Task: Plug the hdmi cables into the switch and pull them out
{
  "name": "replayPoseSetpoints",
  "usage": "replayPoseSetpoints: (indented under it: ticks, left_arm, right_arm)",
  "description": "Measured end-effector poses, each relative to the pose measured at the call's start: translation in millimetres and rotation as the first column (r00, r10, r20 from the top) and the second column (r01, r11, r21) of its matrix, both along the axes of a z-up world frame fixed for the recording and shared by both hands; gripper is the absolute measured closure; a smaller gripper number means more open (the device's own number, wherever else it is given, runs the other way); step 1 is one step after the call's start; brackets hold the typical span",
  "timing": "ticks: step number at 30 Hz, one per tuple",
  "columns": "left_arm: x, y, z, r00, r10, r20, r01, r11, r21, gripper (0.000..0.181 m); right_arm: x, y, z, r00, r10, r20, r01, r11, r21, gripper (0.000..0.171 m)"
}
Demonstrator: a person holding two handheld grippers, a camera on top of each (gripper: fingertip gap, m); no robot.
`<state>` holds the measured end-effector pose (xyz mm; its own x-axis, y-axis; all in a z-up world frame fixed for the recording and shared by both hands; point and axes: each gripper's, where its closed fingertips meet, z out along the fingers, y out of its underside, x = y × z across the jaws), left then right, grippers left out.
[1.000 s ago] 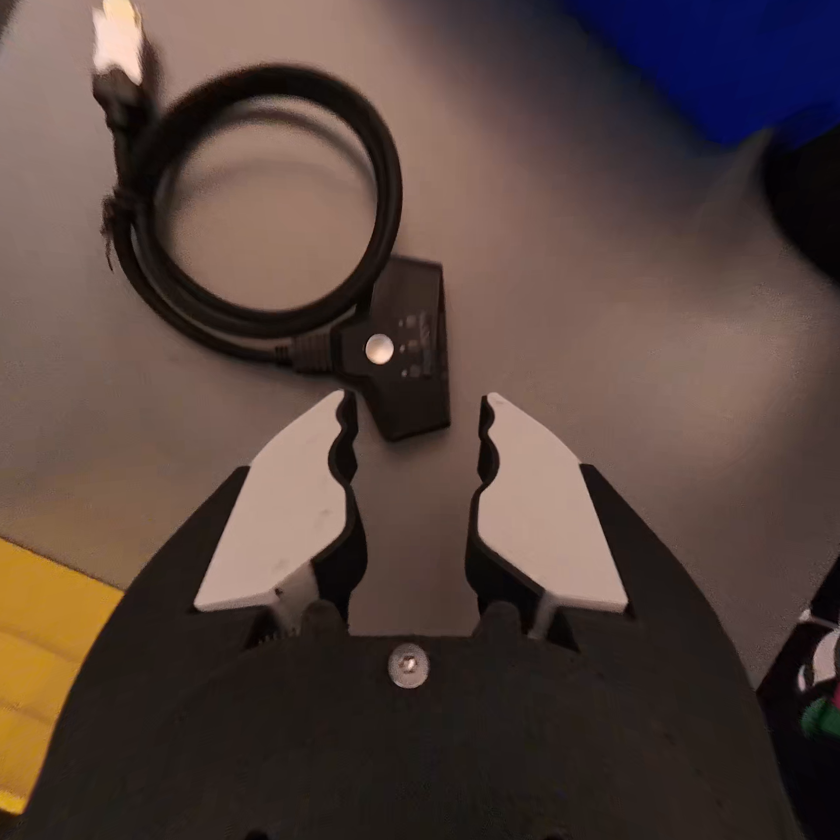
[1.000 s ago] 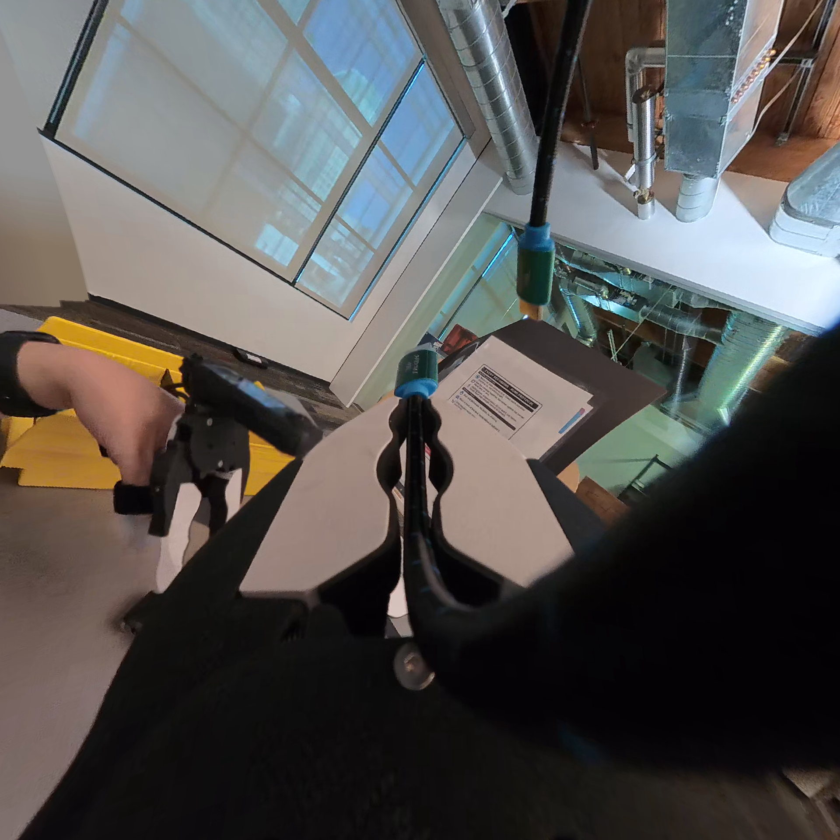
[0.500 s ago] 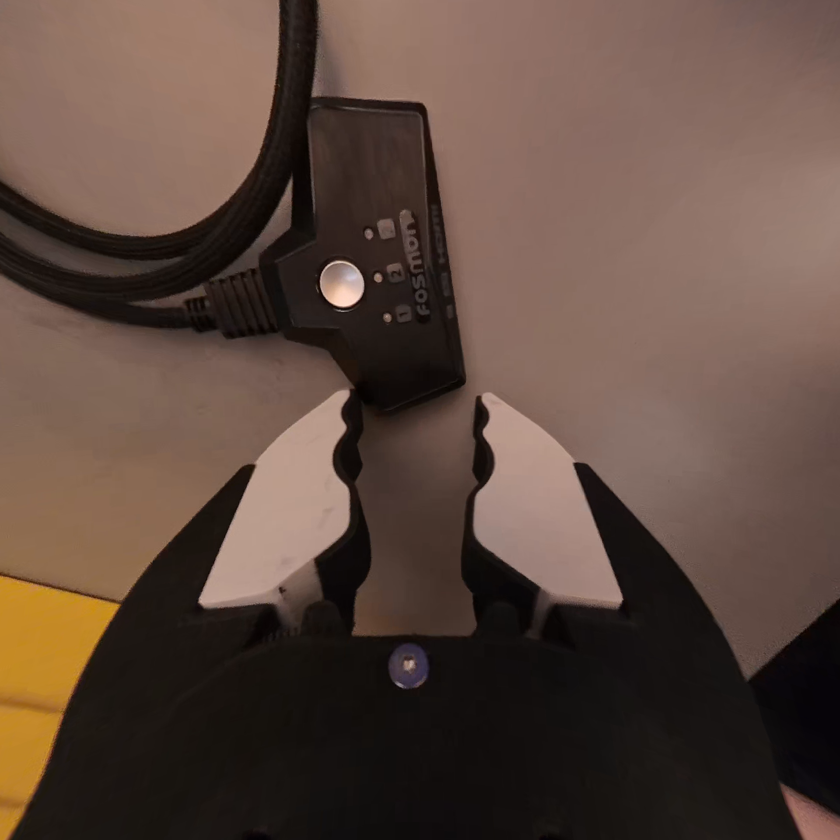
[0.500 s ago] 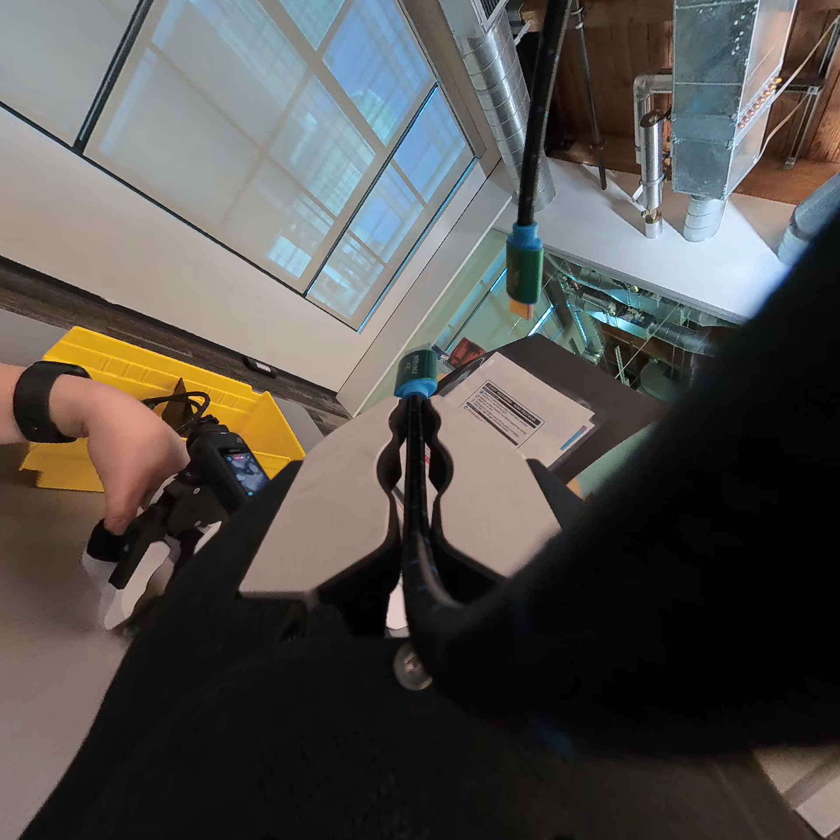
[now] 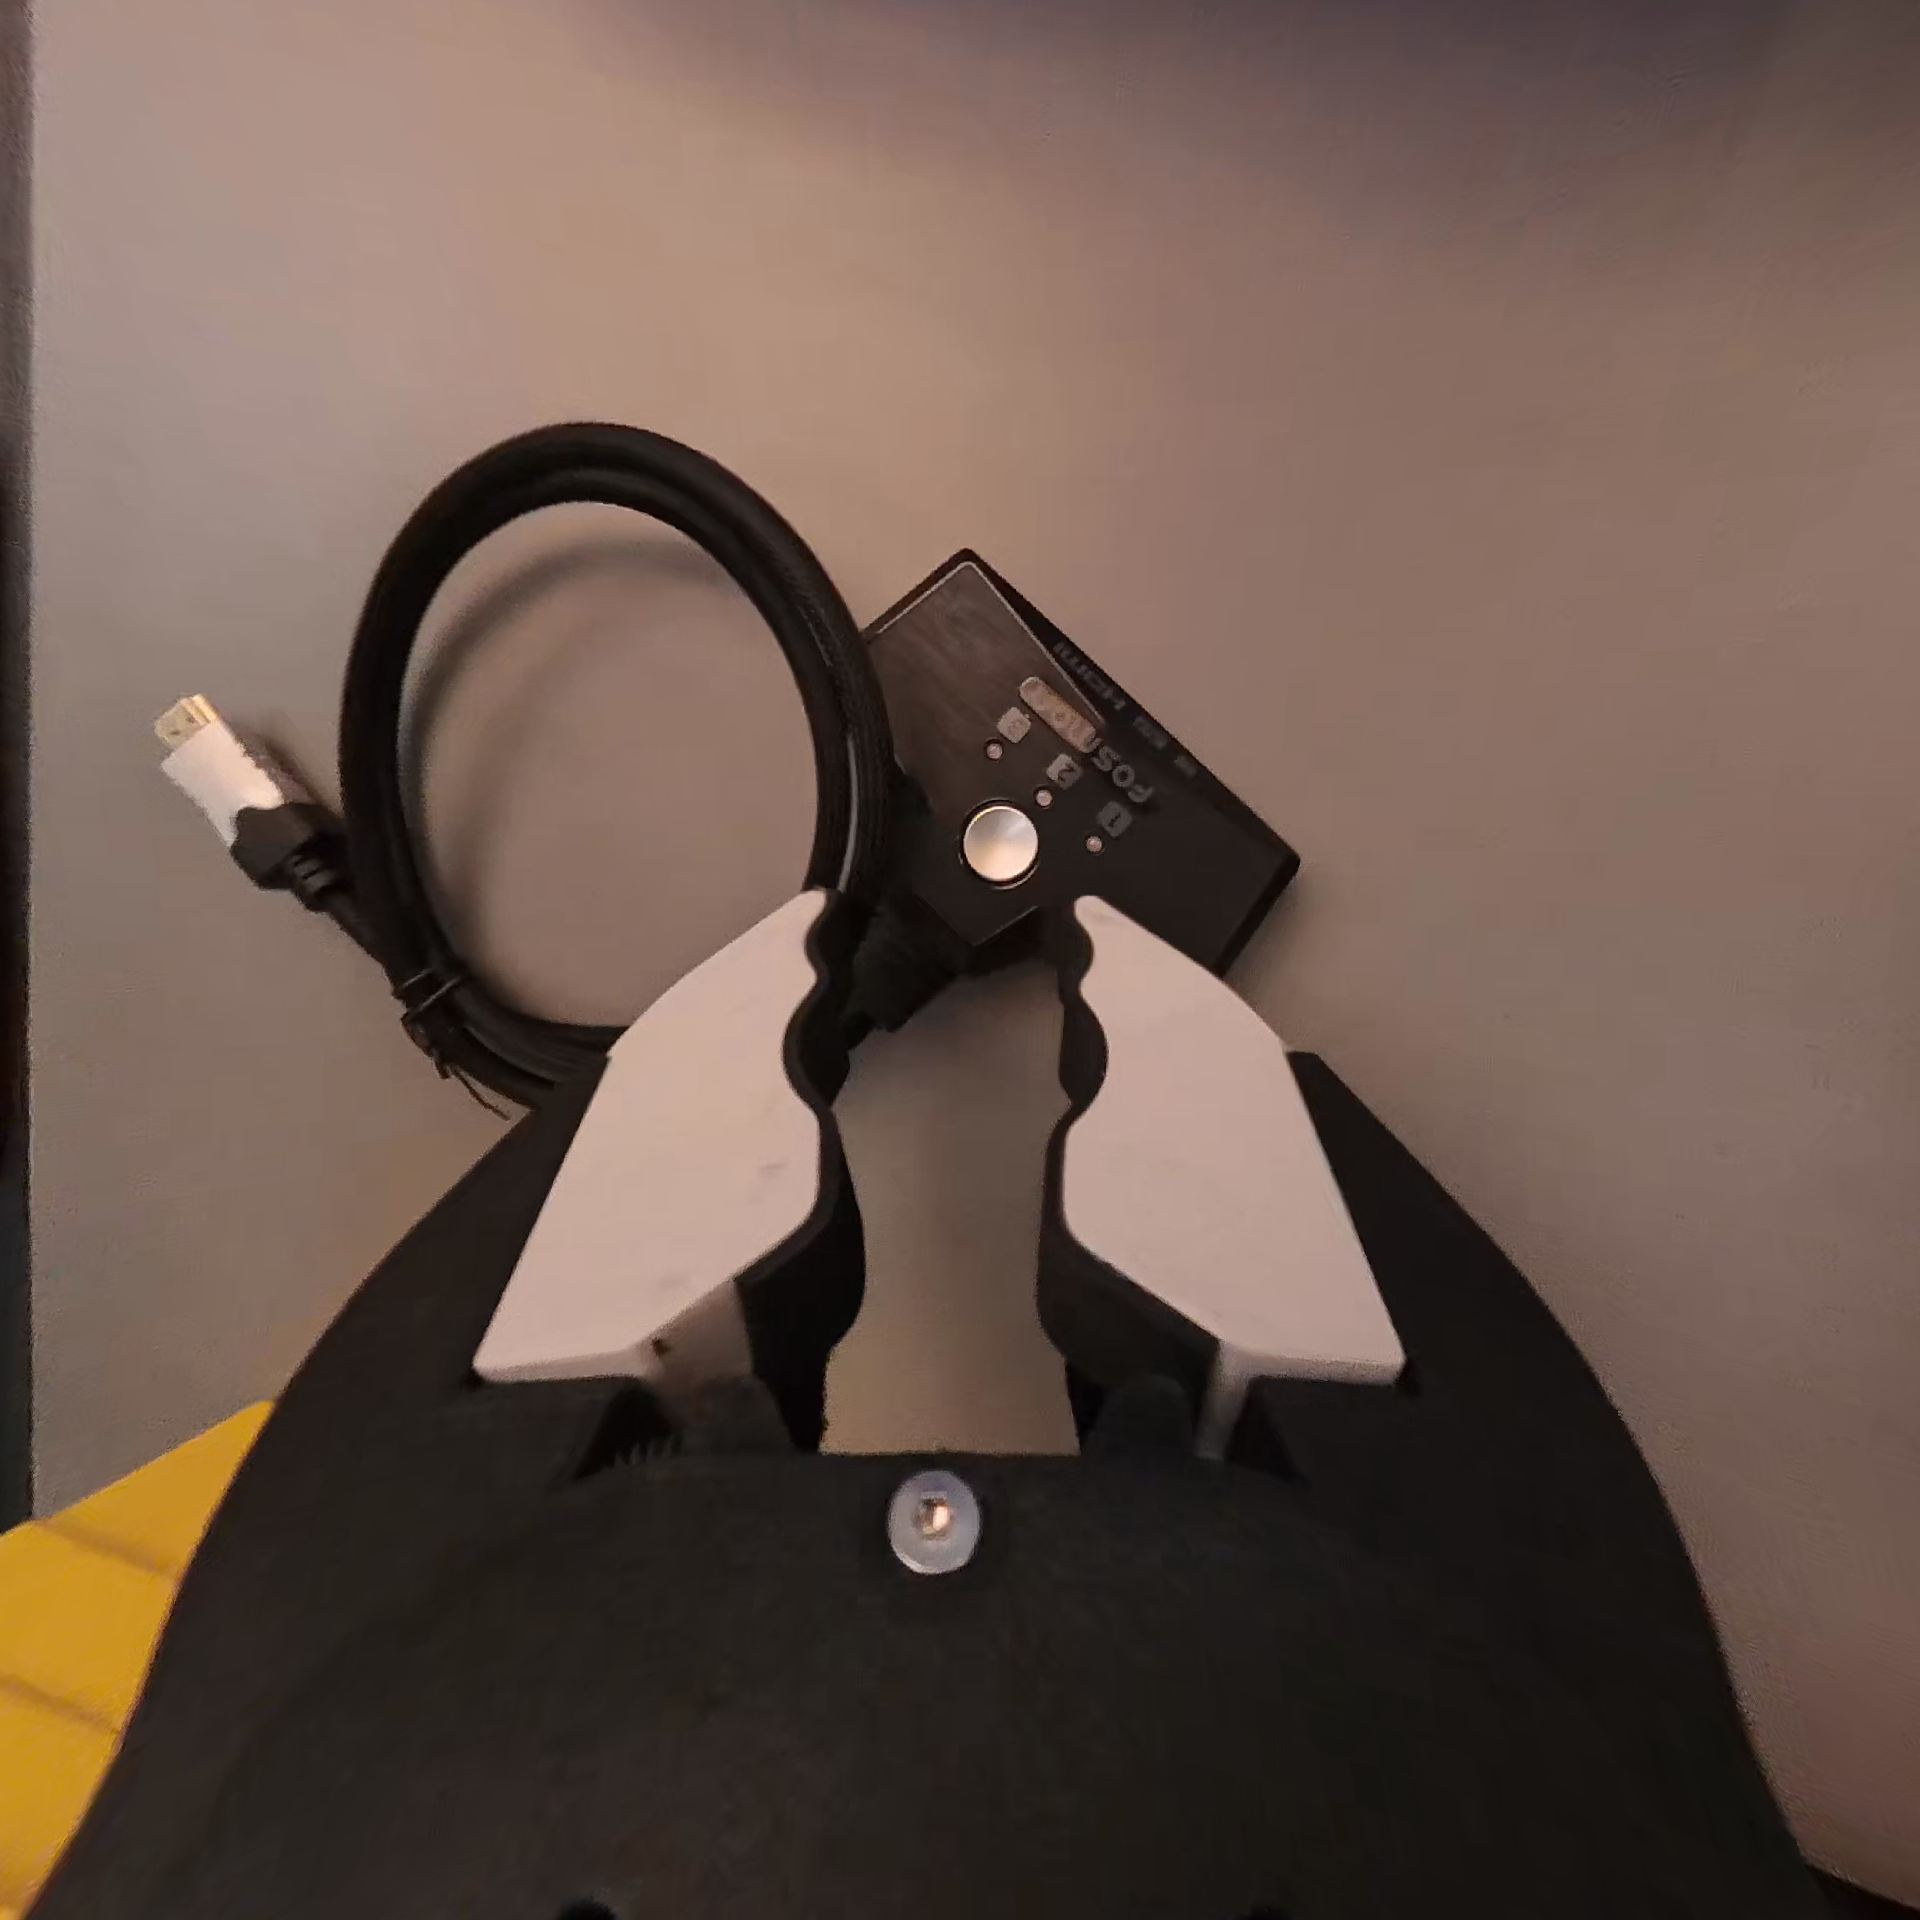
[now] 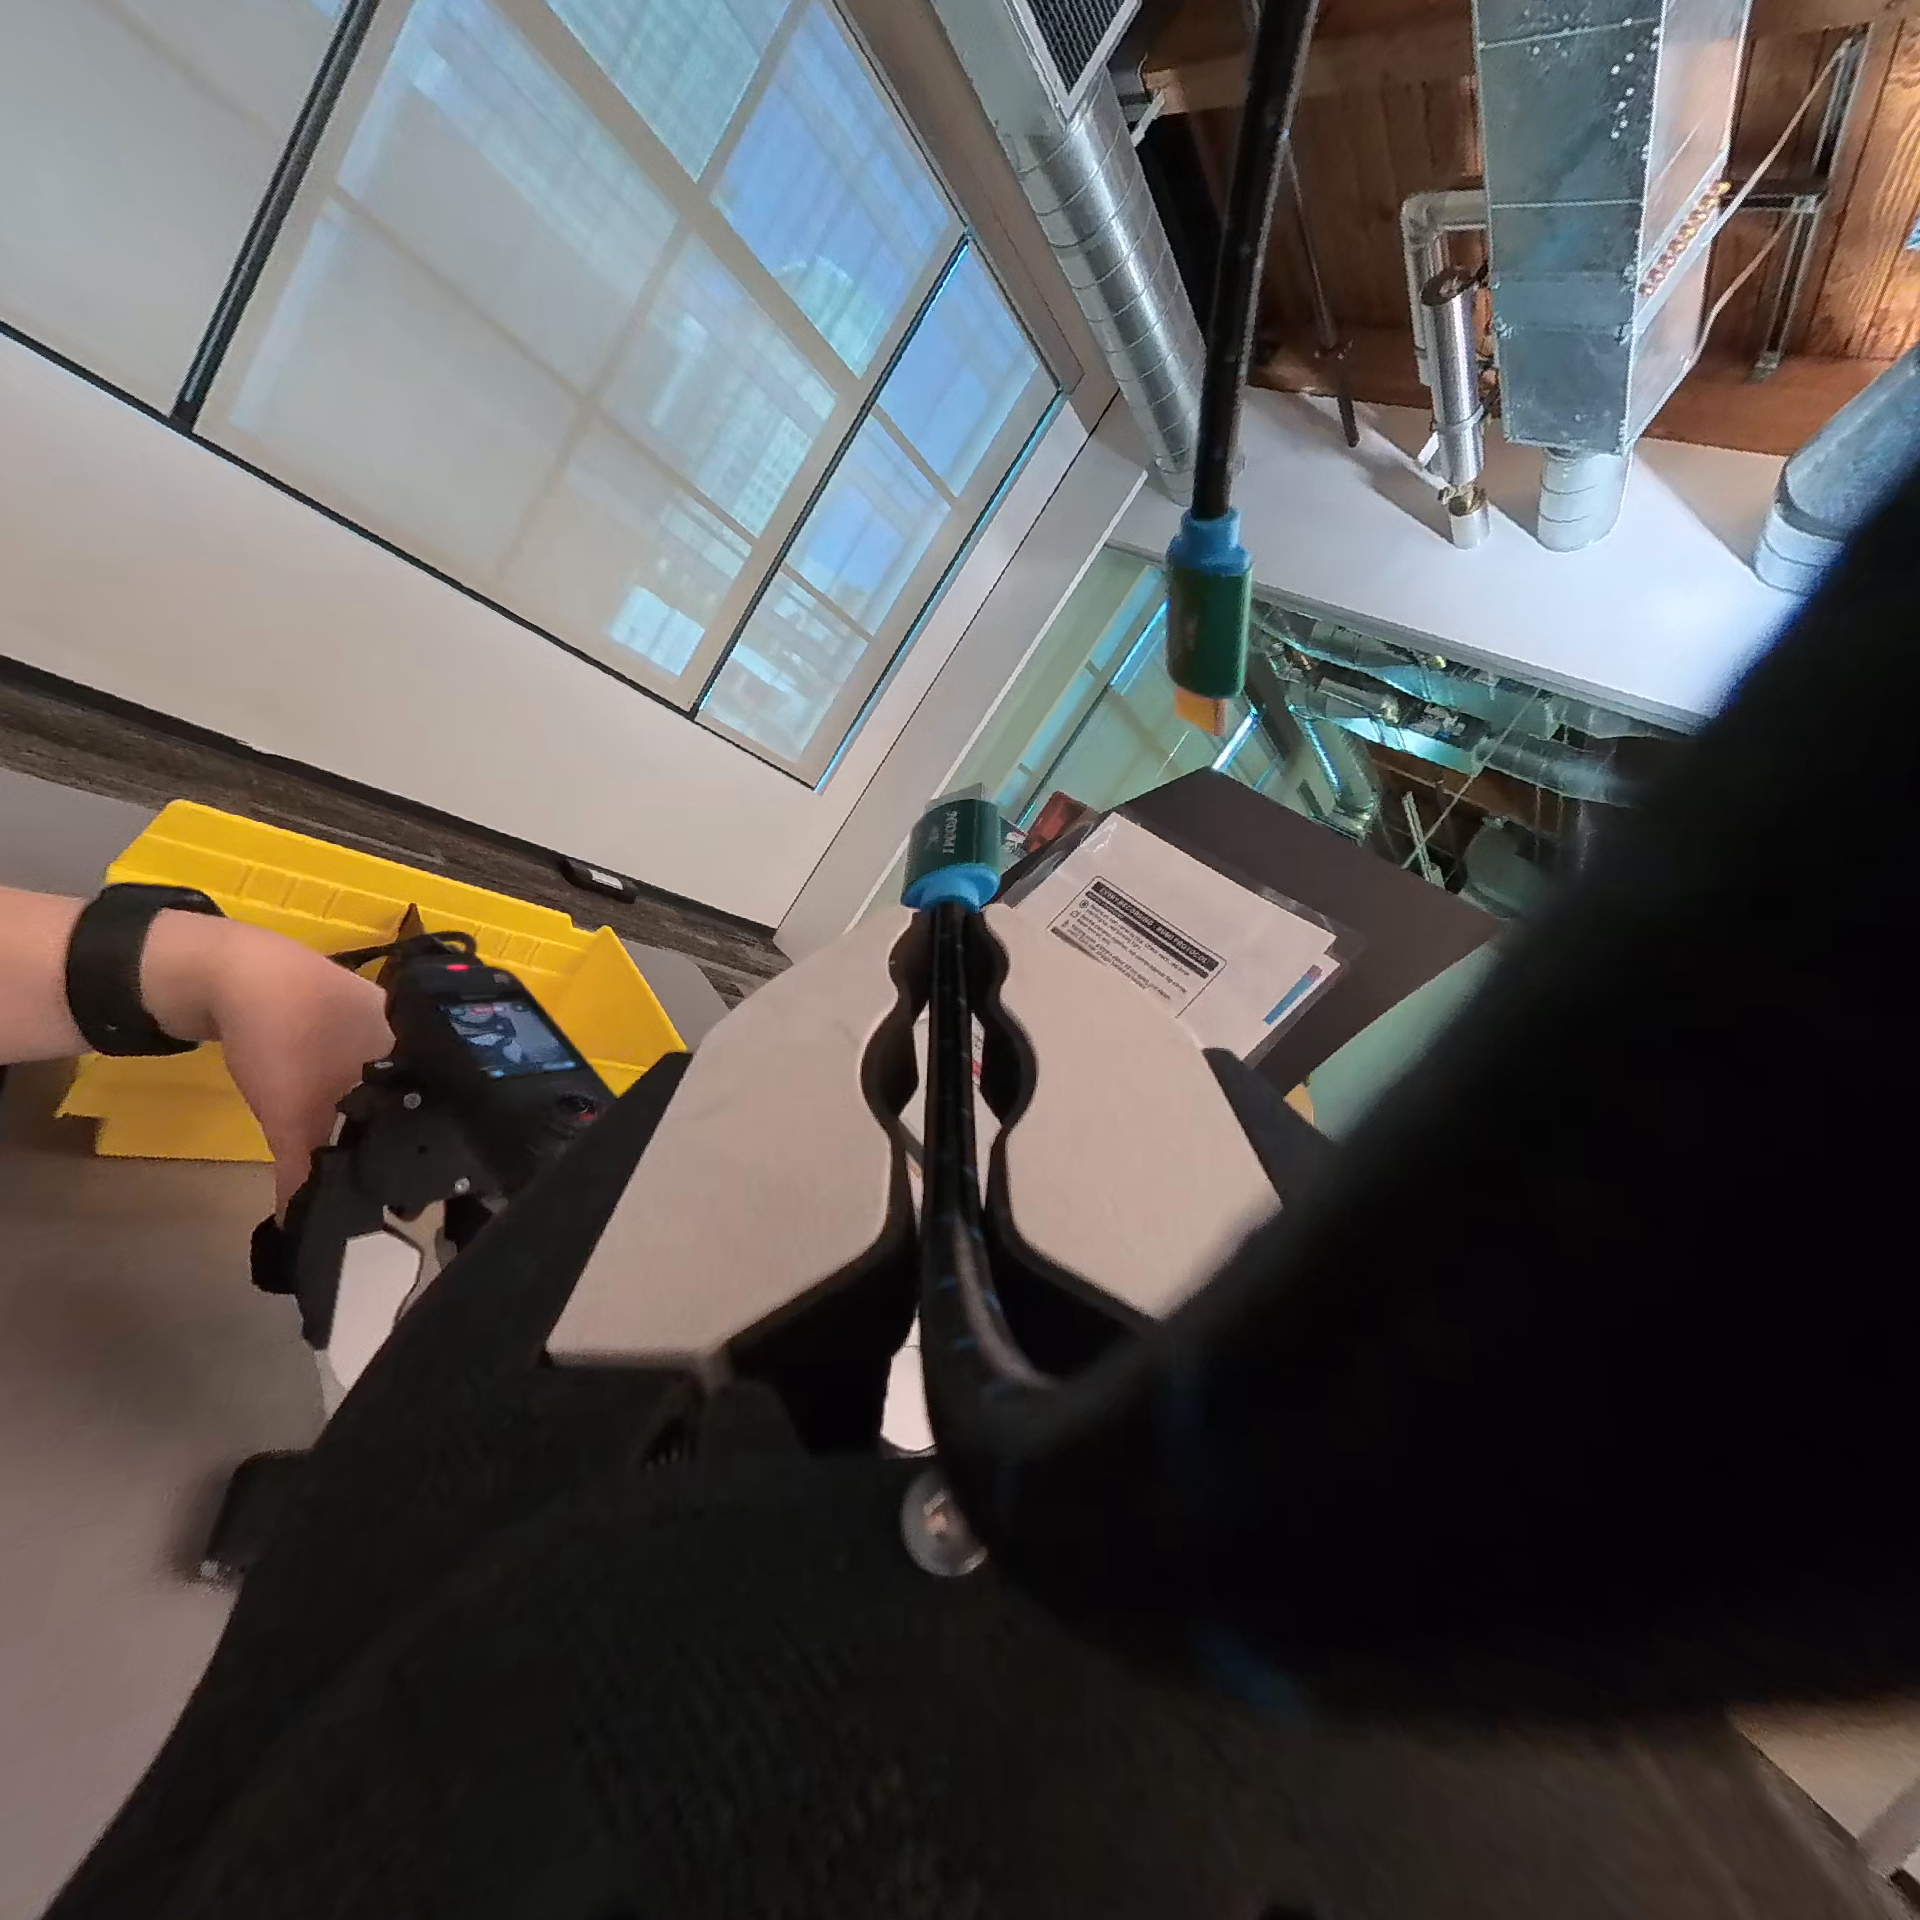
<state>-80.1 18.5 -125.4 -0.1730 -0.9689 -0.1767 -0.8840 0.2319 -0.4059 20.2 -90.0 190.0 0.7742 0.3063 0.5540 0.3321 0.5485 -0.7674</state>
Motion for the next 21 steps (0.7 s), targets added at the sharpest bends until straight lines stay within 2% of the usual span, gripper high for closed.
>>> replayPoseSetpoints:
  ticks: [5, 9, 13, 17, 21]
  left_arm:
    - [3.6, -3.0, -9.7, 0.997, -0.078, -0.017, 0.078, 0.997, 0.015, 0.151]
    - [2.6, -14.9, -7.7, 0.994, -0.09, -0.058, 0.09, 0.996, -0.008, 0.157]
    - [5.6, -10.1, -10.4, 0.993, -0.106, -0.056, 0.109, 0.993, 0.051, 0.144]
    - [2.7, -5.8, -12.8, 0.993, -0.089, -0.073, 0.088, 0.996, -0.017, 0.145]
    - [-1.2, -7.1, -15.6, 0.969, -0.169, -0.178, 0.155, 0.984, -0.089, 0.141]
  right_arm:
    - [0.8, 1.9, -1.7, 1.0, 0.0, 0.013, 0.0, 1.0, -0.007, 0.164]
    - [0.7, 3.5, -2.8, 1.0, 0.007, 0.012, -0.007, 1.0, -0.014, 0.164]
    - [-0.4, 5.2, -5.3, 1.0, 0.013, 0.024, -0.012, 1.0, -0.026, 0.164]
    - [-1.6, 5.8, -6.0, 0.999, 0.024, 0.032, -0.024, 0.999, -0.03, 0.164]
    - [0.8, 8.2, -7.3, 0.999, 0.04, 0.016, -0.039, 0.998, -0.047, 0.164]
